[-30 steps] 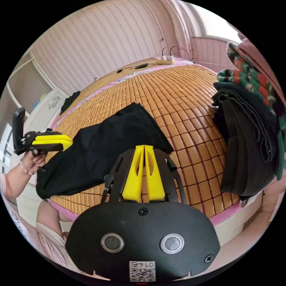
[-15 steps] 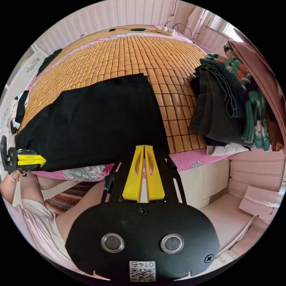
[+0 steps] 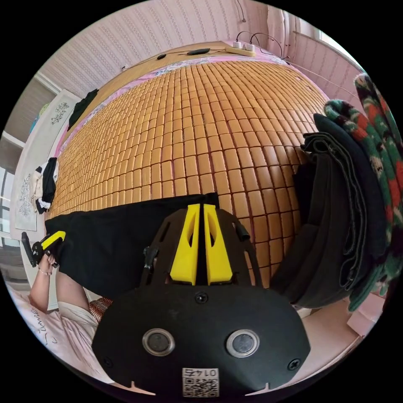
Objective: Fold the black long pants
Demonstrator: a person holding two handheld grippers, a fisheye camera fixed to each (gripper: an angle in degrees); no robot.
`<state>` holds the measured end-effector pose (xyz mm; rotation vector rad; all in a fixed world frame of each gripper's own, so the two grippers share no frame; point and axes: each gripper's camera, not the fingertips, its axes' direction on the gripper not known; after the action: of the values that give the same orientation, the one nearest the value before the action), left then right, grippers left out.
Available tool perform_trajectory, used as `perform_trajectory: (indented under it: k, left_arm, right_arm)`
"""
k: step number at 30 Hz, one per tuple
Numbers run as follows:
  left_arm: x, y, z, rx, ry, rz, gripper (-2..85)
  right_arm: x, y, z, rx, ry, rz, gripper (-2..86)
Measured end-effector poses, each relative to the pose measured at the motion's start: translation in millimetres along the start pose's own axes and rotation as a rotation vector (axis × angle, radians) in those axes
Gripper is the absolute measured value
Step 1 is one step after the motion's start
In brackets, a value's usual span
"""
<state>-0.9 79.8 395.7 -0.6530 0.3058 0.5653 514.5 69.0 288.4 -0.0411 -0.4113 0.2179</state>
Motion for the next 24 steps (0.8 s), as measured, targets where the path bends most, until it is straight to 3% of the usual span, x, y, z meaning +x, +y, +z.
perform_trajectory:
  k: [7, 12, 17, 19, 24]
  left_arm:
    - [-30, 32, 8, -0.022, 0.036, -0.045, -1.0]
    - [-52, 54, -16, 0.076, 0.024, -0.114, -1.0]
    - [-92, 85, -11, 0.081, -0.045, -0.22, -1.0]
    - [-104, 96, -2, 0.061, -0.028, -0.24, -0.9]
    - [-141, 130, -17, 0.156, 0.092, -0.358, -0.6]
  right_arm:
    - [-7, -17, 66, -0.017, 0.125, -0.017, 0.1]
    - [-32, 25, 78, 0.016, 0.192, -0.094, 1.2]
    - [-45, 105, 129, -0.162, 0.212, -0.117, -0.6]
    - [-39, 125, 181, -0.295, 0.32, -0.141, -0.8]
    - [-18, 127, 222, -0.287, 0.243, -0.084, -0.8]
